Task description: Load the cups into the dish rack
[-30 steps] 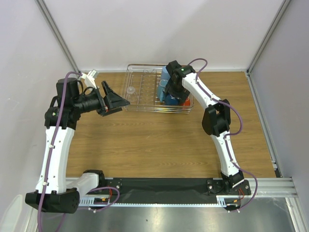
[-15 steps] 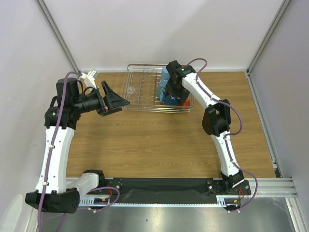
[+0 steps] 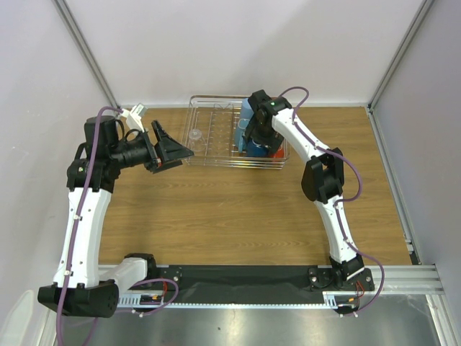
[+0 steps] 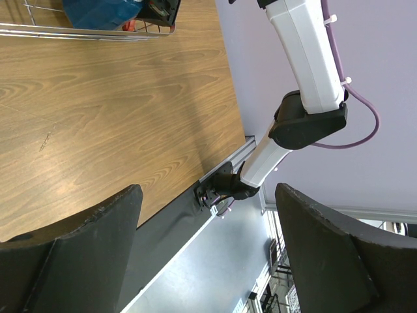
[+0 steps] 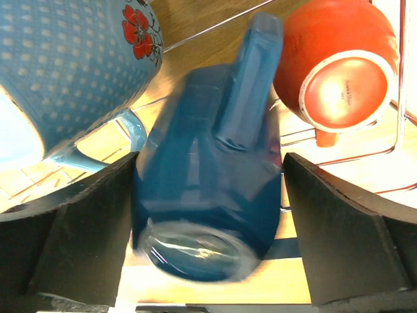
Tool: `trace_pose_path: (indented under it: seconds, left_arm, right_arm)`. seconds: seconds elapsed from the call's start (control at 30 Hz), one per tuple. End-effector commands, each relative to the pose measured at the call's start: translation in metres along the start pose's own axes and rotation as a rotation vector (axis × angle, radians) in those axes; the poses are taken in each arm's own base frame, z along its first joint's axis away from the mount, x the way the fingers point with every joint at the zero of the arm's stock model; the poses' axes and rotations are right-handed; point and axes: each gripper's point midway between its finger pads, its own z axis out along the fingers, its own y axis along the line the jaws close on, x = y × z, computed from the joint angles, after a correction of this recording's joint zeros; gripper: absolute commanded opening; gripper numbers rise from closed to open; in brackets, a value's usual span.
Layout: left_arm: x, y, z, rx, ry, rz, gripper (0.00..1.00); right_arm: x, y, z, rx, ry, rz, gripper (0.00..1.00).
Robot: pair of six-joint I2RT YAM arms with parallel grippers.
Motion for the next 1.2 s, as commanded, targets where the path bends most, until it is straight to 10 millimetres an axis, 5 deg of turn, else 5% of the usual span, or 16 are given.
trace_pose_path:
  seconds: [0.0,0.43,1.17]
  left_arm:
    - [-0.007,-0.015,-0.008,0.040,-0.030,0.058,0.89]
    - [-0.007,-0.018,-0.010,0.045,-0.038,0.061,0.89]
    - [-0.008,-0.026,-0.013,0.069,-0.052,0.060,0.90]
  right_arm:
    - [-0.016,0.012,-0.009,-0.047,-0.050,0.004,0.94]
    - [-0.019,0.017,-0.024,-0.070,-0.067,-0.002,1.00]
    - [-0.030,0.024,-0.090,-0.170,-0.128,-0.039,1.00]
